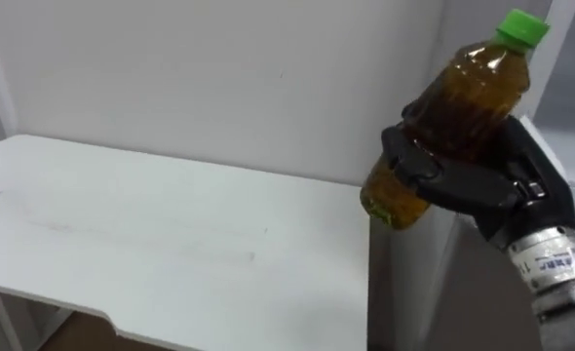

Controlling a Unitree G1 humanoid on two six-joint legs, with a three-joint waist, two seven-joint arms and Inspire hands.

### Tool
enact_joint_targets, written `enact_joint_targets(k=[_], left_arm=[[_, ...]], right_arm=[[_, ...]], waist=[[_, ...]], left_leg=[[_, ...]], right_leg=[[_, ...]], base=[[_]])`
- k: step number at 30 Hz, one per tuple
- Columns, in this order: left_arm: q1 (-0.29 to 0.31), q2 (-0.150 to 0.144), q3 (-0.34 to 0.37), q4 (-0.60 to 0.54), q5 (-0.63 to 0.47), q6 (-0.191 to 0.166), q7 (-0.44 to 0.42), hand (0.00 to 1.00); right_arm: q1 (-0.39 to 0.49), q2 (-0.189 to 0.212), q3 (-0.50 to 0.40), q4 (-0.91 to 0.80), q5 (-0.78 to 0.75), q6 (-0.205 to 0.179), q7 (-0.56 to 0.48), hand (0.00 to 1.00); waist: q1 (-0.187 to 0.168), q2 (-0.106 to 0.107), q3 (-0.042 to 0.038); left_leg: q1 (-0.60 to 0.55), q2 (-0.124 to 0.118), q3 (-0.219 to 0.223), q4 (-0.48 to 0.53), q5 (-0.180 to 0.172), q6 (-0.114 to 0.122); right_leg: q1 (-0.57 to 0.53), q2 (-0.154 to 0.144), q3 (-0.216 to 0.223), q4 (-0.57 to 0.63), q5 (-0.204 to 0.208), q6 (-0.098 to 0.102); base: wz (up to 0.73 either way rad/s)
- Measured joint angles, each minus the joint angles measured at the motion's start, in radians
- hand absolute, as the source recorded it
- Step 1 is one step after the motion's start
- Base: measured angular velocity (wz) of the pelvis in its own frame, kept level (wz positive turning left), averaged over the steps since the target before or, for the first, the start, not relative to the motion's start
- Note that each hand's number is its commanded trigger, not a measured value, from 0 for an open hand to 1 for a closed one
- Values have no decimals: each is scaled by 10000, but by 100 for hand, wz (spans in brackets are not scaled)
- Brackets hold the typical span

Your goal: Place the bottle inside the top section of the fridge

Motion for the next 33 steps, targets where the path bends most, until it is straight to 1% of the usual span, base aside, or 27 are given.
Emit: enact_joint_targets(k=[3, 4, 6, 9, 11, 14, 17, 22, 24, 28, 31, 33], left_arm=[[-15, -1, 25, 0, 3, -25, -1, 0], [-18, 0, 30, 1, 4, -26, -1, 0], [-33, 0, 60, 28, 4, -82, -2, 0], [-8, -1, 200, 70, 14, -153, -14, 0], [-12, 1, 318, 32, 19, -158, -49, 0], [7, 11, 523, 37, 25, -154, -61, 0], [16, 22, 567, 36, 26, -143, -63, 0], [1, 25, 583, 38, 29, -141, -64, 0], [-2, 9, 751, 60, 32, -141, -63, 0], [-2, 10, 956, 124, 26, -142, -60, 0], [-22, 13, 956, 121, 29, -150, -61, 0], [-22, 40, 955, 111, 30, -151, -61, 0]], right_arm=[[246, -203, -631, -529, 9, -3, 3, 100], [246, -203, -709, -573, 8, -5, -3, 100], [248, -208, -981, -658, -36, -5, -18, 100], [293, -215, -1218, -737, -35, -5, -78, 100], [463, -241, -1468, -819, -72, -12, -80, 100], [737, -241, -1741, -820, -167, -9, -81, 100], [831, -241, -1831, -820, -266, -6, -122, 100], [833, -240, -1999, -821, -425, -1, -349, 100], [829, -245, -2339, -820, -518, 0, -398, 100], [829, -279, -2826, -801, -446, 0, -607, 100], [828, -378, -2954, -761, -436, -1, -708, 100], [825, -617, -2951, -484, -365, -1, -709, 100]], waist=[[-30, -17, -12], [-42, -20, -14], [-201, -38, -25], [-326, -66, -42], [-370, -107, -70], [-426, -147, -72], [-538, -136, -38], [-660, -137, -29], [-768, -192, -13], [-807, -263, 1], [-831, -288, 2], [-811, -328, 8]], left_leg=[[58, 15, 106, -20, -4, -5], [68, 23, 129, -24, -6, -6], [145, 44, 221, -74, -9, -12], [230, 60, 290, -150, -10, -18], [274, 78, 356, -161, -17, -28], [443, 126, 442, -170, -66, -66], [570, 177, 534, -152, -114, -89], [662, 258, 715, -157, -156, -121], [658, 264, 716, -169, -161, -124], [648, 270, 727, -174, -170, -131], [639, 283, 752, -181, -175, -136], [639, 303, 757, -178, -180, -144]], right_leg=[[7, -2, 34, 0, 1, 1], [5, 0, 41, -1, 1, 1], [10, 15, 103, -3, 1, 1], [22, 38, 187, -18, 1, 1], [24, 64, 298, -36, 3, -3], [192, 131, 420, -150, 40, -12], [292, 169, 491, -157, 50, -26], [291, 222, 635, -157, 61, -43], [292, 231, 639, -157, 61, -43], [262, 235, 645, -159, 61, -43], [235, 244, 644, -163, 61, -43], [234, 259, 641, -164, 61, -43]], base=[[-8], [-12], [-11], [-9], [-11], [-12], [-9], [-10], [0], [0], [-1], [0]])
